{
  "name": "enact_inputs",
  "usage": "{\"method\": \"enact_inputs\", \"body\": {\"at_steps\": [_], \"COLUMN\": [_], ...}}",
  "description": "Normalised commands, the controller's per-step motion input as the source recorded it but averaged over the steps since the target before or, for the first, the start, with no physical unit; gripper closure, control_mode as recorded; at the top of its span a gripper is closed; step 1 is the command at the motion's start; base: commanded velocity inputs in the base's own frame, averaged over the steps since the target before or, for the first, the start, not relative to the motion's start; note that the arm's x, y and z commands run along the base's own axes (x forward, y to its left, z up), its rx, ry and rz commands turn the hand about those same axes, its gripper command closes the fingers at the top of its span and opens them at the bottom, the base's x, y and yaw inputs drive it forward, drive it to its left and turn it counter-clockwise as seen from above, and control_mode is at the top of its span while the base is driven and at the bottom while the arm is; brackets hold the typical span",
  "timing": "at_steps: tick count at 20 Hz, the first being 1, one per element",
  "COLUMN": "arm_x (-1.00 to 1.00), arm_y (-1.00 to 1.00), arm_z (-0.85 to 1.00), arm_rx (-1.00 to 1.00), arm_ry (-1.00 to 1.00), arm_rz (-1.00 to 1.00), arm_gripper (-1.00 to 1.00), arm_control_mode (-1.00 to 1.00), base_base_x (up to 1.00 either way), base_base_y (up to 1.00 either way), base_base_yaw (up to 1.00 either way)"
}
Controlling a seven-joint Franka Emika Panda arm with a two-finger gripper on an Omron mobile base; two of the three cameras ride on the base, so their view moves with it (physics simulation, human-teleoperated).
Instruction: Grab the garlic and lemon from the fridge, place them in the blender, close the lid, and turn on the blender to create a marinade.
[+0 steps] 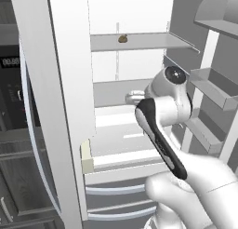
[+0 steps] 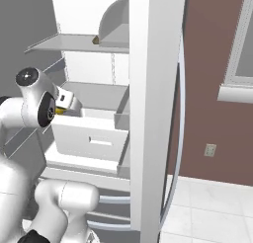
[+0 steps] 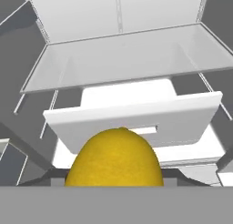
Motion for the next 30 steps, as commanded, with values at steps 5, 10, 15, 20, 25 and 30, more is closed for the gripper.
{"method": "enact_inputs", "body": {"at_steps": [5,10,15,20,25,30], "arm_x": [-1.00,-0.95,-0.25,0.04,-0.06,0.00], "arm_y": [-0.17,-0.16,0.01,0.01,0.01,0.00], "arm_z": [0.00,0.00,-0.08,-0.21,-0.19,0.00], "arm_rx": [0.00,0.00,-0.04,-0.02,0.00,0.00], "arm_ry": [0.00,0.01,0.19,0.23,0.03,0.00], "arm_rz": [0.00,0.00,0.00,0.03,0.02,0.00], "arm_gripper": [1.00,1.00,1.00,1.00,1.00,1.00], "arm_control_mode": [-1.00,-1.00,-1.00,-1.00,1.00,1.00], "base_base_x": [0.00,0.00,0.00,0.00,-0.13,-1.00], "base_base_y": [0.00,0.00,0.00,0.00,0.00,0.00], "base_base_yaw": [0.00,0.00,0.00,0.00,0.00,0.00]}}
